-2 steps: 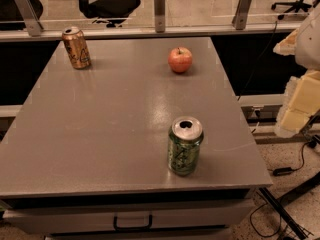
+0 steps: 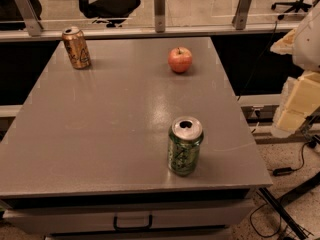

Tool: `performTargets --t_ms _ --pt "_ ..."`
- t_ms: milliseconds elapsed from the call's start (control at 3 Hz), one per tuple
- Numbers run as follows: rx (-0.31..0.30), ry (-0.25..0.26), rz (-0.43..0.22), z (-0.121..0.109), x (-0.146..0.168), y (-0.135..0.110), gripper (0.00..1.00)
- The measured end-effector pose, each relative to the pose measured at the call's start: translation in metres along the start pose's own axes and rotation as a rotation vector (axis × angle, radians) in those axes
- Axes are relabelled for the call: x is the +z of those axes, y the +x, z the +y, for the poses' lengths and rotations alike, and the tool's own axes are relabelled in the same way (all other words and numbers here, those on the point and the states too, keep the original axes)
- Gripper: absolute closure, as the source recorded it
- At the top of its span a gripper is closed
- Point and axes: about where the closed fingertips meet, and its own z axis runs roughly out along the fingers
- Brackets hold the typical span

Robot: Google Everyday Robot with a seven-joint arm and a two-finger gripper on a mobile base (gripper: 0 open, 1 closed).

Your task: Knock green can over

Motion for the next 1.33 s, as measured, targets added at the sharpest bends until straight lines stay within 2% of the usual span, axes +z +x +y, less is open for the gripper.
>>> performTargets --t_ms 333,667,1333 --pt "-0.052 -0.038 -0.108 0.010 0.022 -0.020 0.00" --pt "-0.136 -0.134 -0.248 0.037 0.054 -0.054 0.00" --pt "-0.211 -0.244 -0.354 0.072 0.082 -0.088 0.00"
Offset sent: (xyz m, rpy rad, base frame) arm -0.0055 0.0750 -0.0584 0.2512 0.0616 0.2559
